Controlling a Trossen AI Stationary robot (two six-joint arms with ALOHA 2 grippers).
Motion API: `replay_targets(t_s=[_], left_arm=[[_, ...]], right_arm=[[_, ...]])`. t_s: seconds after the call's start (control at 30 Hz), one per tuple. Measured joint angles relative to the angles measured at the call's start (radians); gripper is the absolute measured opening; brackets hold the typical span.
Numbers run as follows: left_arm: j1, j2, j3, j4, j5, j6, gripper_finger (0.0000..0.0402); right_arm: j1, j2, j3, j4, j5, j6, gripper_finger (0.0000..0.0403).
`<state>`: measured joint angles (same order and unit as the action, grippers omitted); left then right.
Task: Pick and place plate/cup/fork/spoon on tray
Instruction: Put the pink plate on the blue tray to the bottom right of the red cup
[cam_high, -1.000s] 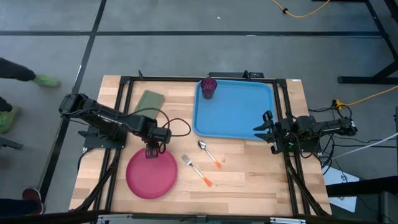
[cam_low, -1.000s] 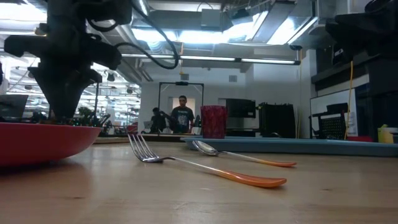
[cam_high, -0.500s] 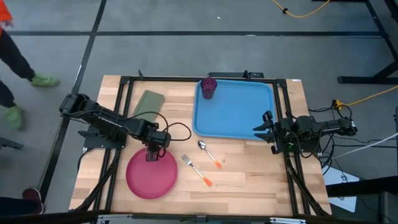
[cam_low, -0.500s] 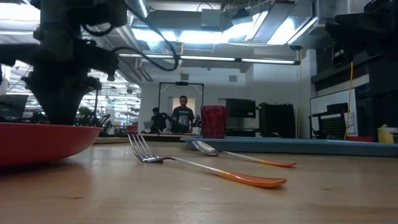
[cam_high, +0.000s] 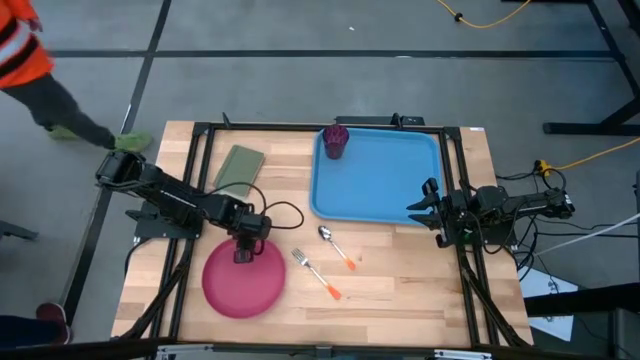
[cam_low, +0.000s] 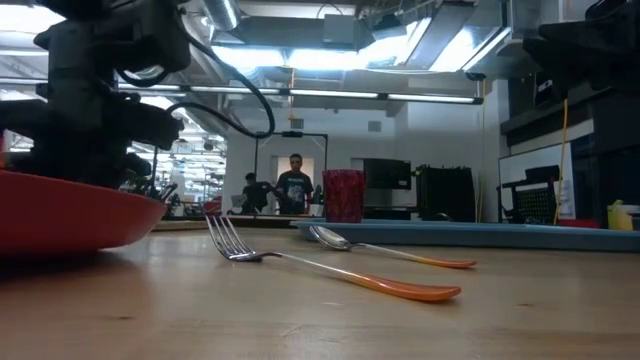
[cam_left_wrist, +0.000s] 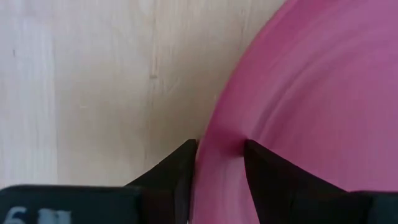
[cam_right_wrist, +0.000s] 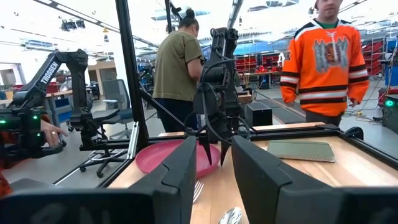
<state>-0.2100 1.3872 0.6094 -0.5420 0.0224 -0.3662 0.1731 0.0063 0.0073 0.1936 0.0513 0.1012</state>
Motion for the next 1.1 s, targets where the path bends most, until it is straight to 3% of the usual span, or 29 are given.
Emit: replay_targets(t_s=[0.27,0.43,0.57,0.87,1.1], left_arm=[[0.012,0.000,-0.001,0.030,-0.033,-0.017,0.0118],[0.040,-0.003,-0.001,0.036,0.011,-0.021,0.0057],[0.075,-0.009,-0.001,0.032,0.117,-0.021,0.0012],[0.120,-0.006,0.024,0.013,0.283,0.009,0.0003],[0.144,-0.006,0.216,-0.058,0.312,0.178,0.0002]], right_arm=[[0.000,0.000,0.000,0.000,0.000,-0.002,0.0108],[0.000,0.000,0.000,0.000,0.000,-0.004,0.0108],[0.000,0.000,0.000,0.000,0.000,-0.004,0.0108],[0.000,0.000,0.000,-0.003,0.000,-0.009,0.0108],[0.000,0.000,0.000,-0.004,0.000,-0.009,0.0108]])
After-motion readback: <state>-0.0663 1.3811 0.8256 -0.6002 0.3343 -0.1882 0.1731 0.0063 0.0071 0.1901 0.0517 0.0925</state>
